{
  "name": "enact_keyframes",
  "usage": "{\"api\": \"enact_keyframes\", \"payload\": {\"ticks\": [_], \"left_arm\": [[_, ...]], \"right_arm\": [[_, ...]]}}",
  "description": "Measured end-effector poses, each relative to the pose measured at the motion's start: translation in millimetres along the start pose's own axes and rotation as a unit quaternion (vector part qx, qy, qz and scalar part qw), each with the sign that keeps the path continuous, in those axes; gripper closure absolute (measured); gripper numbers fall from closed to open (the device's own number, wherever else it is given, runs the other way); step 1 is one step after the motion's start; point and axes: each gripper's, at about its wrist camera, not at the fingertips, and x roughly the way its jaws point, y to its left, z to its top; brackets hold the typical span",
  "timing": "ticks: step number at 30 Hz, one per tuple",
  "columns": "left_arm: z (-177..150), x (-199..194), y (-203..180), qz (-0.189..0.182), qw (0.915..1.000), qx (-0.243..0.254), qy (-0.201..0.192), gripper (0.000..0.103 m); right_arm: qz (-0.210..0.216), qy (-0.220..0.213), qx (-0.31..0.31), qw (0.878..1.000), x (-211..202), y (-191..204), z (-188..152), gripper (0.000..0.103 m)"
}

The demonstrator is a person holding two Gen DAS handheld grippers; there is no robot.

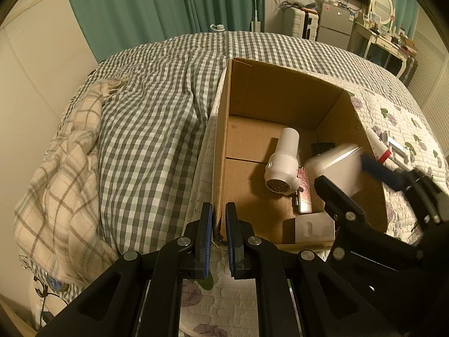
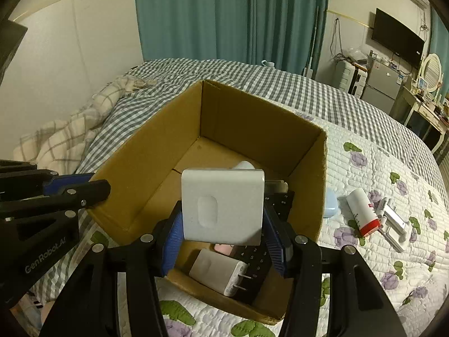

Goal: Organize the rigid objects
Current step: 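Carry the white adapter with the right tool into the box and release, then grasp the white bottle with red cap with the right tool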

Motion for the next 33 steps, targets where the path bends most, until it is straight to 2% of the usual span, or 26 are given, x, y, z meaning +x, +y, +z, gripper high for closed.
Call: {"api": "enact_keyframes", "payload": {"ticks": [1,2,3,14,23,26,28,30,33], "left_arm": [[0,0,0,-0.001,1.0000,0.000,0.001,0.094],[0,0,0,-0.004,1.0000,-0.002,0.002,0.094],[0,-1,0,-0.001,1.0000,0.000,0.000,0.094],[0,-1,-2,0.000,1.0000,0.002,0.000,0.094],[0,0,-1,-0.006,1.0000,0.000,-0.002,0.094],[0,0,1,-0.005,1.0000,0.000,-0.002,0.094],[0,0,1,-0.004,1.0000,0.001,-0.003,0.094],[0,1,2,-0.002,1.0000,0.003,-0.002,0.094],[0,1,1,-0.002,1.0000,0.002,-0.002,0.094]], "right_arm": [[-0.004,-0.011,0.002,1.000,-4,-1,2,0.035],[-0.005,-0.018,0.005,1.000,-8,-3,3,0.022],[-0.008,-0.025,0.009,1.000,-12,-7,5,0.021],[-0.018,-0.049,0.045,0.998,-32,-58,15,0.021],[-0.045,-0.063,0.036,0.996,-59,-132,73,0.021],[-0.018,-0.043,0.029,0.998,-46,-153,97,0.021],[-0.034,-0.020,0.017,0.999,-32,-164,105,0.021],[-0.048,0.013,0.015,0.999,-20,-176,107,0.021],[-0.039,0.091,0.007,0.995,-6,-188,95,0.021]]}}
